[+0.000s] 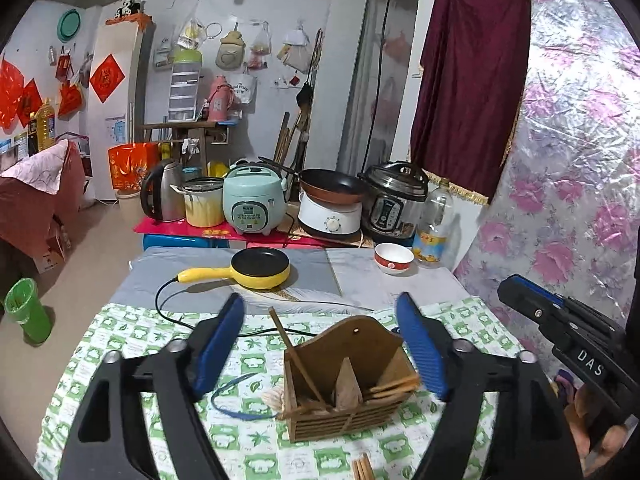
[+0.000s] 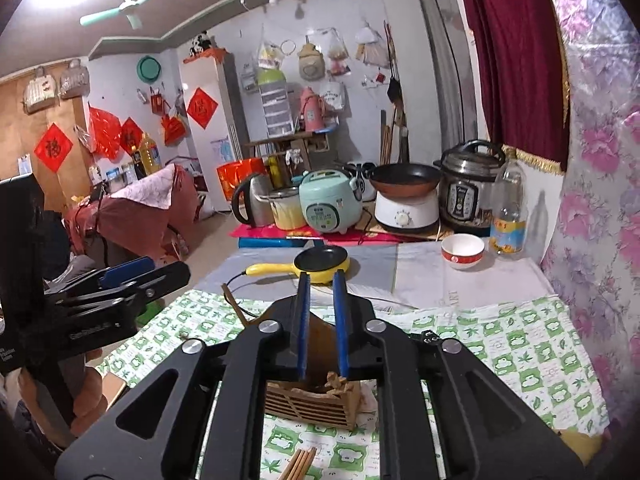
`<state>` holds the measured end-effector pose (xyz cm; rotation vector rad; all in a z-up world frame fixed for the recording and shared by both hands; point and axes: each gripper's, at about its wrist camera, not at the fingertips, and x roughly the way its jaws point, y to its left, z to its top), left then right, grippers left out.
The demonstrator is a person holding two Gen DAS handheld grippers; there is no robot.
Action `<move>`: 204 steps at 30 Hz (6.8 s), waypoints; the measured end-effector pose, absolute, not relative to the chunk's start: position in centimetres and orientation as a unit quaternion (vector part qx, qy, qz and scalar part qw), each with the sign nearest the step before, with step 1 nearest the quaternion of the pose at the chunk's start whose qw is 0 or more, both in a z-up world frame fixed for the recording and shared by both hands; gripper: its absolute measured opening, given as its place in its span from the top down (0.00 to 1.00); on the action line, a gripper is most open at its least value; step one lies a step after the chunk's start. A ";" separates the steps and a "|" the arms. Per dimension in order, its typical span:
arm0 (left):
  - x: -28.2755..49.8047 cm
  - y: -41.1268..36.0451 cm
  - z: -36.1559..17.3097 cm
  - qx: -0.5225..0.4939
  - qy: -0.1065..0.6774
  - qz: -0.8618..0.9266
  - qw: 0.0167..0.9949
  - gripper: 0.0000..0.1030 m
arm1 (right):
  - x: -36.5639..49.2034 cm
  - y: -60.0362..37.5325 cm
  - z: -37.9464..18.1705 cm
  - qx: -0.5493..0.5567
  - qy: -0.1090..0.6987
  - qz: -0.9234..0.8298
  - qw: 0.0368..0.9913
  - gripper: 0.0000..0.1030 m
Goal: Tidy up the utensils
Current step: 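Open both tools to drop the chopsticks into the caddy, then move both open tools back down to the loose chopsticks, then close the left tool on one chopstick while the right tool grasps another, then lift both held chopsticks and carry them above the wooden caddy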
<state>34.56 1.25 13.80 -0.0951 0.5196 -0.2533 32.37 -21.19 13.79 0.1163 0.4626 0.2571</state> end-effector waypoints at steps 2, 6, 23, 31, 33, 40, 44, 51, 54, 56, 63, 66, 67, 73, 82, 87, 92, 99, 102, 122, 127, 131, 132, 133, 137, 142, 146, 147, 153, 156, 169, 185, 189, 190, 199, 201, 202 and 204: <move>33.4 1.7 14.2 -0.051 0.251 -0.120 0.959 0.15 | 30.9 -21.2 14.2 0.058 0.224 0.126 0.965 0.77; 30.3 2.4 14.5 -0.043 0.249 -0.107 0.962 0.10 | 27.8 -21.3 14.7 0.059 0.216 0.122 0.967 0.54; 19.4 5.8 9.8 -0.040 0.283 -0.071 0.956 0.05 | 14.1 -21.9 13.8 0.037 0.172 0.111 0.978 0.12; 16.8 4.7 3.9 0.001 0.325 -0.061 0.944 0.05 | 12.8 -21.4 8.1 0.016 0.222 0.113 0.968 0.09; 16.6 4.2 2.1 0.017 0.339 -0.057 0.939 0.05 | 13.5 -21.5 6.5 0.009 0.242 0.108 0.964 0.09; 16.2 2.9 -3.0 0.044 0.383 -0.079 0.919 0.05 | 15.7 -23.1 1.8 0.025 0.299 0.089 0.950 0.09; 15.8 2.0 -5.1 0.058 0.409 -0.123 0.903 0.05 | 17.0 -24.2 -0.2 0.039 0.323 0.072 0.943 0.09; 14.6 0.1 -7.4 0.096 0.441 -0.208 0.868 0.05 | 18.5 -25.5 -3.2 0.060 0.356 0.062 0.930 0.09; 14.4 -0.7 -7.8 0.107 0.448 -0.240 0.854 0.05 | 19.0 -25.6 -4.3 0.061 0.374 0.063 0.923 0.09; 14.4 -1.4 -8.1 0.116 0.454 -0.254 0.846 0.05 | 19.2 -25.6 -4.6 0.063 0.383 0.068 0.919 0.09; 16.3 -3.1 -9.4 0.156 0.472 -0.239 0.834 0.05 | 19.1 -25.1 -4.7 0.054 0.382 0.073 0.920 0.09; 17.8 -1.9 -9.3 0.166 0.456 -0.181 0.856 0.05 | 19.2 -25.1 -4.9 0.050 0.385 0.071 0.919 0.09; 18.4 -1.1 -9.4 0.161 0.456 -0.151 0.862 0.05 | 19.3 -25.2 -4.9 0.050 0.386 0.070 0.918 0.09; 20.1 2.7 -9.3 0.065 0.477 -0.116 0.869 0.05 | 19.4 -24.3 -5.5 0.037 0.401 0.089 0.911 0.09; 20.4 4.2 -8.6 0.019 0.467 -0.097 0.879 0.05 | 18.2 -18.6 -7.0 -0.064 0.441 0.204 0.872 0.09; 20.8 5.4 -8.6 -0.021 0.472 -0.086 0.877 0.05 | 17.5 -16.6 -7.6 -0.106 0.453 0.225 0.856 0.09; 20.7 5.2 -8.7 -0.018 0.474 -0.090 0.876 0.05 | 17.4 -15.4 -8.3 -0.145 0.465 0.227 0.843 0.08; 19.7 5.1 -8.7 0.002 0.479 -0.124 0.869 0.05 | 19.1 -22.4 -7.6 -0.094 0.453 0.088 0.882 0.08; 19.5 5.0 -9.1 0.004 0.489 -0.143 0.860 0.05 | 19.4 -26.2 -7.1 0.014 0.450 0.106 0.887 0.08; 20.4 5.9 -9.9 0.038 0.502 -0.069 0.861 0.06 | 19.8 -27.1 -7.2 0.050 0.448 0.092 0.888 0.07; 19.4 3.7 -9.2 0.083 0.477 -0.112 0.868 0.06 | 19.5 -26.6 -6.9 0.033 0.439 0.094 0.893 0.07; 19.6 2.6 -9.7 0.090 0.486 -0.144 0.857 0.24 | 19.4 -26.3 -6.7 0.025 0.433 0.095 0.896 0.08; 19.7 2.7 -9.7 0.083 0.487 -0.147 0.857 0.30 | 19.4 -26.3 -6.7 0.025 0.432 0.095 0.896 0.08; 20.0 2.8 -9.8 0.075 0.490 -0.149 0.856 0.31 | 19.4 -26.3 -6.7 0.024 0.432 0.095 0.896 0.08; 20.6 3.0 -9.7 0.058 0.484 -0.150 0.860 0.57 | 19.4 -26.3 -6.7 0.025 0.431 0.096 0.897 0.11; 20.7 3.5 -9.4 0.023 0.480 -0.163 0.862 0.94 | 19.4 -26.2 -6.8 0.027 0.436 0.105 0.893 0.38; 20.0 4.7 -9.0 0.001 0.472 -0.152 0.868 0.95 | 19.2 -25.9 -6.9 0.023 0.438 0.119 0.891 0.49; 19.9 5.1 -9.0 -0.005 0.474 -0.149 0.868 0.95 | 19.1 -25.8 -6.9 0.020 0.438 0.123 0.891 0.49; 19.9 6.0 -9.3 -0.016 0.486 -0.143 0.862 0.95 | 18.1 -25.1 -6.9 0.000 0.442 0.147 0.885 0.54; 19.8 5.7 -9.4 -0.007 0.488 -0.140 0.861 0.94 | 17.6 -24.8 -7.1 -0.009 0.450 0.153 0.880 0.58; 19.8 5.6 -9.6 -0.001 0.489 -0.139 0.861 0.94 | 17.7 -23.9 -8.3 -0.033 0.485 0.154 0.860 0.85; 19.7 5.2 -9.5 0.000 0.487 -0.147 0.861 0.94 | 17.7 -23.9 -8.4 -0.030 0.486 0.156 0.859 0.85; 19.6 4.8 -9.5 0.008 0.486 -0.145 0.862 0.94 | 17.7 -23.9 -8.4 -0.030 0.486 0.156 0.859 0.85; 19.6 4.8 -9.5 0.008 0.486 -0.145 0.862 0.94 | 17.7 -23.8 -8.4 -0.031 0.486 0.155 0.859 0.85; 19.5 4.8 -9.5 0.013 0.487 -0.142 0.861 0.94 | 17.5 -23.8 -8.3 -0.038 0.486 0.151 0.860 0.84; 19.5 4.9 -9.5 0.009 0.487 -0.143 0.861 0.94 | 17.3 -23.8 -8.3 -0.038 0.486 0.150 0.860 0.85; 19.5 5.0 -9.5 0.007 0.487 -0.144 0.861 0.94 | 17.2 -23.8 -8.3 -0.039 0.486 0.150 0.860 0.87; 19.4 5.0 -9.4 0.006 0.484 -0.142 0.863 0.94 | 17.1 -23.8 -8.2 -0.036 0.485 0.154 0.860 0.92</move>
